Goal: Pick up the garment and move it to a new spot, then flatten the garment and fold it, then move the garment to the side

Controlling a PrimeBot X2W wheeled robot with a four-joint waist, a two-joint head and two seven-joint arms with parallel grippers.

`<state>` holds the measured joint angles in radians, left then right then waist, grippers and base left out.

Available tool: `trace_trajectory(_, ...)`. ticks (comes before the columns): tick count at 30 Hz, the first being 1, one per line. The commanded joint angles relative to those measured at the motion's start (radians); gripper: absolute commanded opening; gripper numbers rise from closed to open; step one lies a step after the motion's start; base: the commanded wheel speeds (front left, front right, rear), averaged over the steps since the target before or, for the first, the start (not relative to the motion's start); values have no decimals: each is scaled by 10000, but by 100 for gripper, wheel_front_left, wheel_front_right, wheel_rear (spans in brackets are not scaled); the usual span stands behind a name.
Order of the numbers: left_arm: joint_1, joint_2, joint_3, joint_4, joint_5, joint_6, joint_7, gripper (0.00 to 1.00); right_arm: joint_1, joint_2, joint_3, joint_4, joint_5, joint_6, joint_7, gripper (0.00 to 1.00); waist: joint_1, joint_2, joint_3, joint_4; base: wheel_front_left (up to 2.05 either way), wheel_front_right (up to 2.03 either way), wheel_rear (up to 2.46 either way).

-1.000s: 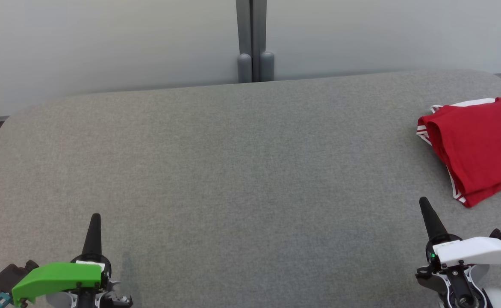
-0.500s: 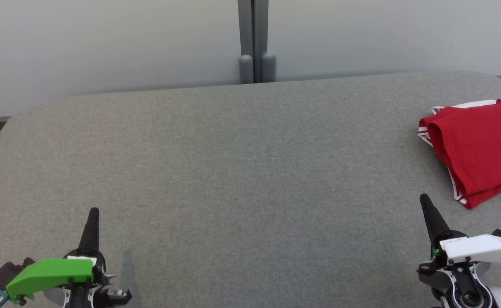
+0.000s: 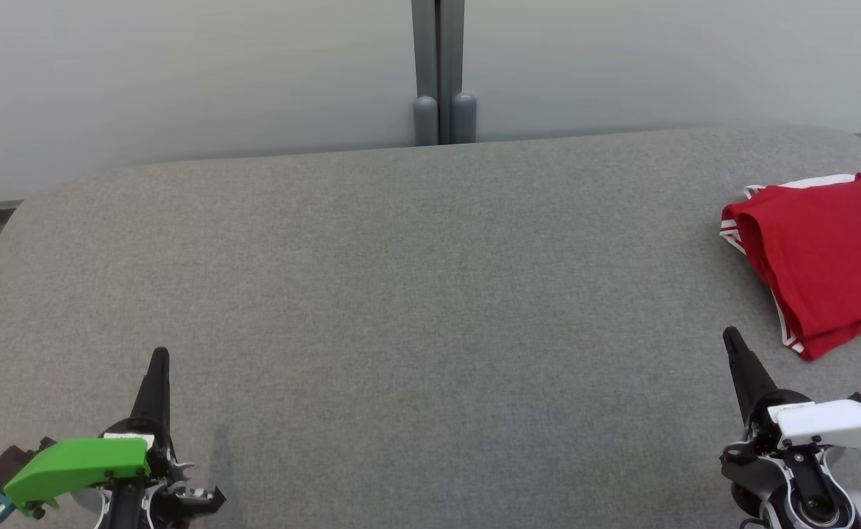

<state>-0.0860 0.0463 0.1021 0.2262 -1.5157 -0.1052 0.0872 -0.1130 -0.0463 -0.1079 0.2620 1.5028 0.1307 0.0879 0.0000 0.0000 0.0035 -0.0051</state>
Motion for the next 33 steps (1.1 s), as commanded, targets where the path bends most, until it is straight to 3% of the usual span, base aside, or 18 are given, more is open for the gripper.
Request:
trace_trajectory(1, -233, 64, 74, -74, -204, 30, 68, 0, -94, -60, -33, -74, 208, 1, 74, 0, 0, 0, -4, 5, 0, 0, 0)
trace_trajectory(15, -331, 69, 166, -90, -1010, 35, 312, 0, -143, -65, -105, -95, 1133, 0, 312, 0, 0, 0, -44, 49, 0, 0, 0)
trace_trajectory(33, -325, 69, 158, -85, -976, 35, 308, 0, -123, -66, -101, -89, 1090, 0, 311, 0, 0, 0, -44, 49, 0, 0, 0)
